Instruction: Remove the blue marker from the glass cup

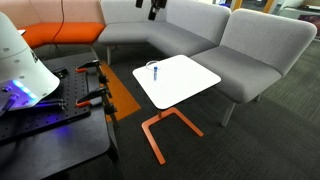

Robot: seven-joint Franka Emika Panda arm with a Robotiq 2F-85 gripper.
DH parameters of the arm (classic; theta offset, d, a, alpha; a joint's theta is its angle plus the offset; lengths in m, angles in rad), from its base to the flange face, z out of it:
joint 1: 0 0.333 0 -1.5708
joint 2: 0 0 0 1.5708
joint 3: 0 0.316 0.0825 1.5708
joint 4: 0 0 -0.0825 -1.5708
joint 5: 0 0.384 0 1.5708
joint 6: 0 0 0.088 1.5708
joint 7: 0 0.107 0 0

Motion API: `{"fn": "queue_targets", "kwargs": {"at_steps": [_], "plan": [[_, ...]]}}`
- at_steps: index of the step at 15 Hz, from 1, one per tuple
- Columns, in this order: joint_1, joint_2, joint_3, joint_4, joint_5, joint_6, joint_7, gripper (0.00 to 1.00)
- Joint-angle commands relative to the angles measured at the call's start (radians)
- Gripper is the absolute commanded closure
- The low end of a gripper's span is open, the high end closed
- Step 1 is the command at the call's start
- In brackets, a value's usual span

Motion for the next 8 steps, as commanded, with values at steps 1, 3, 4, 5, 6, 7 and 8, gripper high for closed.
{"fn": "queue_targets", "kwargs": {"at_steps": [1,3,4,5,6,7,8], "plan": [[-0.003,0.068,0.041,-0.012,-0.031,0.074,-0.162,0.00],[0.005,0.105,0.073,-0.039,-0.068,0.141,-0.217,0.00],[0.010,0.125,0.091,-0.055,-0.085,0.184,-0.237,0.00],[0.016,0.144,0.110,-0.069,-0.105,0.228,-0.253,0.00],[0.025,0.165,0.131,-0.085,-0.131,0.286,-0.251,0.00],[0.033,0.184,0.150,-0.096,-0.155,0.339,-0.249,0.00],[0.045,0.205,0.165,-0.108,-0.189,0.403,-0.218,0.00]]}}
